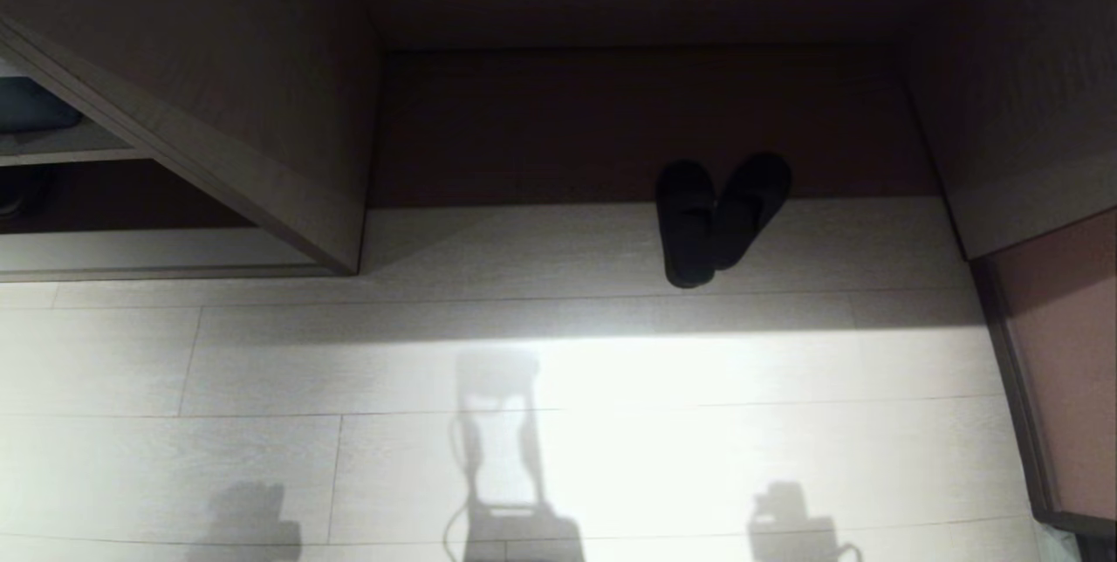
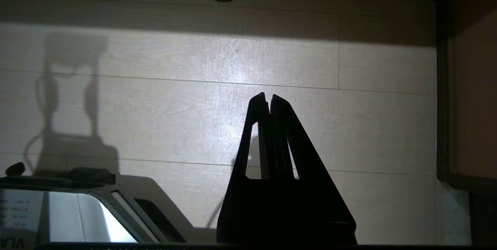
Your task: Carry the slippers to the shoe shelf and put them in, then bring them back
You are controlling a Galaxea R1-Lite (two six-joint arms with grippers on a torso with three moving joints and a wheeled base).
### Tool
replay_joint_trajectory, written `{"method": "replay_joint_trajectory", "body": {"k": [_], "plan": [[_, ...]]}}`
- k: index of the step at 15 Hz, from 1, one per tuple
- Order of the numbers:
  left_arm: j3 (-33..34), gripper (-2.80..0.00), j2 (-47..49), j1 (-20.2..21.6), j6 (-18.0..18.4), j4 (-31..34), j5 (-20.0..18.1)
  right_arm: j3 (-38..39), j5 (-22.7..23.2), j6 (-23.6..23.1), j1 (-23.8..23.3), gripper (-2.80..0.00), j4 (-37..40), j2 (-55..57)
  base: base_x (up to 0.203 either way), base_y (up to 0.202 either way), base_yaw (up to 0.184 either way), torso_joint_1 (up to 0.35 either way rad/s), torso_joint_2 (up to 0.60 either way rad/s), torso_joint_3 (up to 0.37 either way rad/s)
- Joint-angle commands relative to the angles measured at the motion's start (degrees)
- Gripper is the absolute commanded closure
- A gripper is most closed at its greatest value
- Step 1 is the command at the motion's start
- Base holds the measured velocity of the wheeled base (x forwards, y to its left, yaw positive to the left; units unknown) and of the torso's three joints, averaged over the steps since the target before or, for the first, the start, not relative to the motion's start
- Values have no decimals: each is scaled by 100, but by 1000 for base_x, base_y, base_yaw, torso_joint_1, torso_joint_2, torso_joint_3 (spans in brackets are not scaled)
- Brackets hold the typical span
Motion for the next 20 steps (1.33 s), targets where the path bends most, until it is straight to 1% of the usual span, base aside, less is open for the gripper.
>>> {"method": "replay_joint_trajectory", "body": {"k": [1, 20], "plan": [[0, 0, 9, 1, -3, -5, -1, 1, 2, -2, 2, 0, 0, 11, 0, 0, 0, -1, 2, 212], [0, 0, 9, 1, -3, 0, 4, 1, 2, -2, 2, 0, 0, 11, 0, 0, 0, 3, 1, 202]]}}
